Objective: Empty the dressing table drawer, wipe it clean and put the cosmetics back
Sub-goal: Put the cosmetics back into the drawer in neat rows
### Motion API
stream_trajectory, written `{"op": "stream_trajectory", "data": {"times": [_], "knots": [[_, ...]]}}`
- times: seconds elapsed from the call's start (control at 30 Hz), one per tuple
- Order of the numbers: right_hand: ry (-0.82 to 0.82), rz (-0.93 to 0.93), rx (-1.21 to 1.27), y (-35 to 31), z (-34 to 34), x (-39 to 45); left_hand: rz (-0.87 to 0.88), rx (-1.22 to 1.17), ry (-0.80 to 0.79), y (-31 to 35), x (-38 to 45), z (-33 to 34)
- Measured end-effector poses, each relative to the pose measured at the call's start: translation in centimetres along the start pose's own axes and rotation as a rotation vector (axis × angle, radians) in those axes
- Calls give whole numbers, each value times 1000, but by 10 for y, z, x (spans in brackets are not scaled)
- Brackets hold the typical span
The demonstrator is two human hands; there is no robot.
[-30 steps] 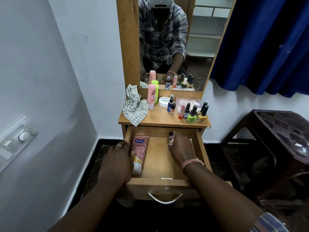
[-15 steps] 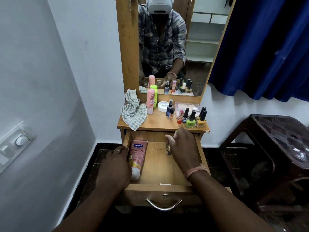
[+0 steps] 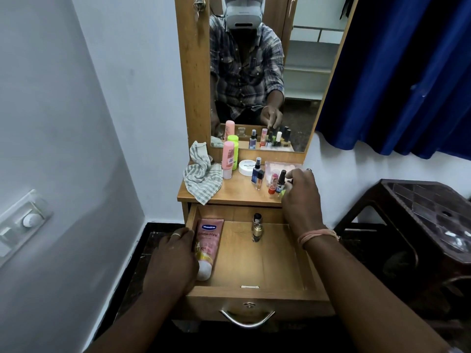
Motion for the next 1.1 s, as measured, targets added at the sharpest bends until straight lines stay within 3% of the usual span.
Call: {"op": "stream_trajectory", "data": {"times": [0.2, 0.4, 0.53, 0.73, 1.1], "knots": [[37, -3, 186, -22, -19, -23, 5, -21, 41, -1, 0, 0], [-326, -14, 249, -34, 42, -61, 11, -23, 58, -2, -1, -2], [-432, -61, 104, -31, 79, -59, -10, -33, 46, -4, -1, -1], [-441, -195, -127, -39, 101, -54, -25, -53, 28, -3, 1, 0], [-389, -198, -194, -39, 115, -61, -19, -38, 9, -4, 1, 2]]}}
Point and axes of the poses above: each hand's wrist, its own x-axis towards the middle knuckle, its own z-axis out of the palm, y = z × x, the point moved 8 cm from there along x, towards the middle knuckle, and after that the axes turned 2 degrees about -z, right-handed, at the moved point
